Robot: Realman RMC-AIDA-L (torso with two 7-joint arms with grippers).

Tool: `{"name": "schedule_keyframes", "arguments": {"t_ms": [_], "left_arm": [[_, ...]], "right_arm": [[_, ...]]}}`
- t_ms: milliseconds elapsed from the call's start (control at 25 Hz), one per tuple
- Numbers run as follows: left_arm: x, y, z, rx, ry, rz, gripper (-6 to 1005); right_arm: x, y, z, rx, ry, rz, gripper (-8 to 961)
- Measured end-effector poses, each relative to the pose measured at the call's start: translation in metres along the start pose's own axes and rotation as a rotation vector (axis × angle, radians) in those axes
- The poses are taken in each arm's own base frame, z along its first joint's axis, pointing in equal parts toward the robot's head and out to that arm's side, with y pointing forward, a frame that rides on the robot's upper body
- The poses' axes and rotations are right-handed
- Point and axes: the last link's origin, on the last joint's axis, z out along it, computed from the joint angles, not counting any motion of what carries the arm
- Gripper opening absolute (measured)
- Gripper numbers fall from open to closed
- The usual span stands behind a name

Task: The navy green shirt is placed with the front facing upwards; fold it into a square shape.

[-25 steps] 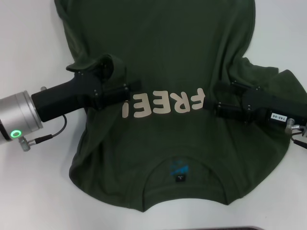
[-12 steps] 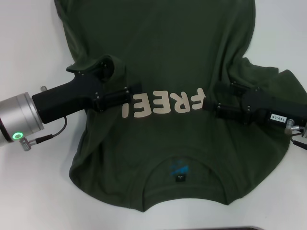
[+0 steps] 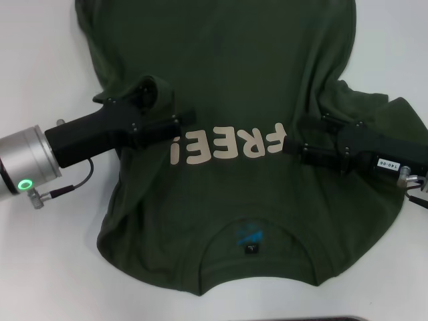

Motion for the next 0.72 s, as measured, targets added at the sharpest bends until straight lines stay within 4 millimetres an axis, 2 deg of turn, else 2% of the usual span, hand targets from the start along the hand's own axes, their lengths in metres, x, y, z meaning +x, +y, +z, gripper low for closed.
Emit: {"name": "schedule_keyframes", "arguments": {"t_ms": [200,560,720], "left_arm": [[0.000,-0.015,-0.001,0.084,-0.043,-0.066,875],[-0.006,-0.001,0.015,-0.041,-0.229,0.034,875],[-0.002,-0.008,0.017,0.008,-0.202,0.065,875]], "right_arm": [[0.000,0.000,0.000,0.002,-0.002,0.001,912],[-0.001,-0.002,-0.001,0.015,-0.011,0.007,912],[-0.002,-0.002,0.001,0.020,-0.020,0.007,912]]}}
